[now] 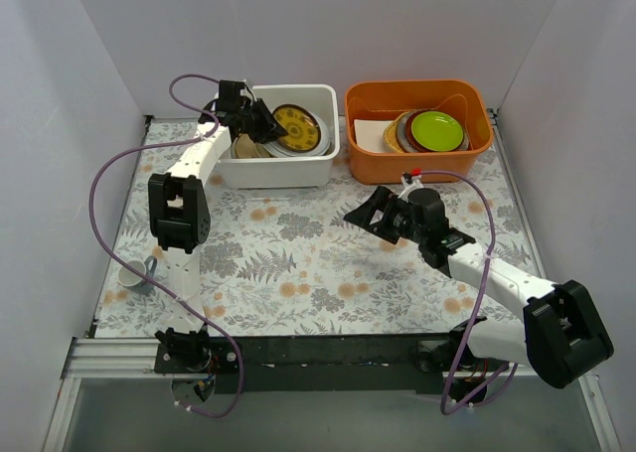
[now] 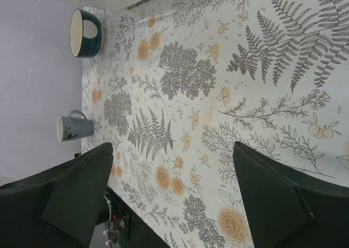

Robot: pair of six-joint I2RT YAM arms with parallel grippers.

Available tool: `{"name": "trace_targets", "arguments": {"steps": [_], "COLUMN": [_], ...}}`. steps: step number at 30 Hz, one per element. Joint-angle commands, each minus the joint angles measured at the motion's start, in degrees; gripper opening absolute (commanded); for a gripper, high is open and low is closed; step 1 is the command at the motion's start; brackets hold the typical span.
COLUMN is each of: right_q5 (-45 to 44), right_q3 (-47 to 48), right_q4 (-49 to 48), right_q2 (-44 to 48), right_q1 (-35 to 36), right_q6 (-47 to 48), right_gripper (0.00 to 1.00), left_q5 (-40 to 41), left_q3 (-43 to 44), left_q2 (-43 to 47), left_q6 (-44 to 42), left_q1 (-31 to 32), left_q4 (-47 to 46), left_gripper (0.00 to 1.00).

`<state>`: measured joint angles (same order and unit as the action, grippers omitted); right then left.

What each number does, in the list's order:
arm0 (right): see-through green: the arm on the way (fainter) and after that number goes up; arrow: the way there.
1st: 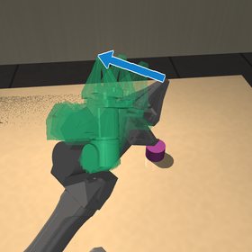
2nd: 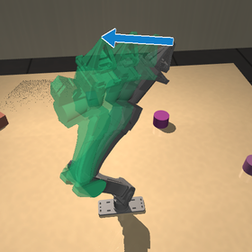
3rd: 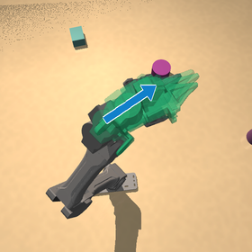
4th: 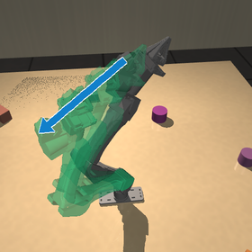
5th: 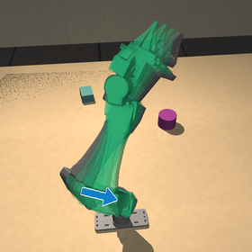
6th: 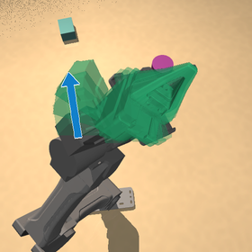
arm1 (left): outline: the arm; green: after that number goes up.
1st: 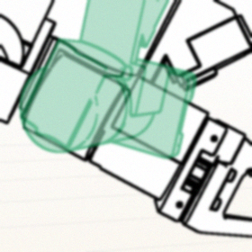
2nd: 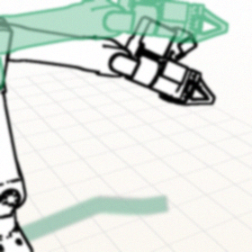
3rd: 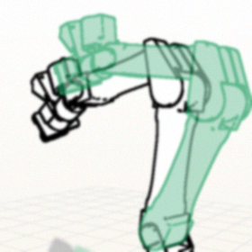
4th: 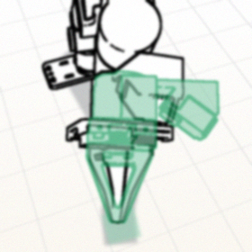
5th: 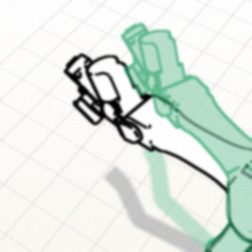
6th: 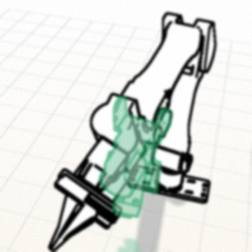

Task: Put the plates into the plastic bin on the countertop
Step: Place the plate in the plastic bin.

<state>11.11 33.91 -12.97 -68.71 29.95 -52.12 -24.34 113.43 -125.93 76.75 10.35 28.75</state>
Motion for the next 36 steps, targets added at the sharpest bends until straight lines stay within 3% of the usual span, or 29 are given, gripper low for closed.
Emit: {"name": "trace_targets", "arguments": {"steps": [1,2,12,19,29,36], "right_q5": [1.45,1.63,2.16,2.68,2.86,2.16], "right_q3": [-0.25,-0.25,-0.86,-1.21,-1.39,-0.95], "right_q4": [-1.97,-2.06,-2.41,-2.76,-2.41,-0.48], "right_q2": [-0.29,-0.29,0.15,0.42,1.73,3.40], "right_q1": [-0.51,-0.60,-0.86,-0.86,-0.95,-0.95], "right_q6": [0.88,0.88,0.53,0.18,-0.18,0.43], "right_gripper": [0.98,0.98,0.98,0.98,0.98,0.98], "left_q5": [2.27,2.45,5.53,11.24,15.63,15.81], "left_q3": [0.58,0.31,-1.27,-0.92,3.90,2.07], "left_q2": [2.52,2.70,4.72,8.76,10.61,15.87], "left_q6": [-0.46,-0.29,0.42,1.47,0.86,-0.63], "left_q1": [-0.24,-0.33,-1.03,-2.17,-3.32,-3.58], "left_q4": [-0.27,-0.71,0.78,4.12,10.35,11.85], "left_gripper": [0.29,0.36,0.53,0.70,0.76,0.79]}}
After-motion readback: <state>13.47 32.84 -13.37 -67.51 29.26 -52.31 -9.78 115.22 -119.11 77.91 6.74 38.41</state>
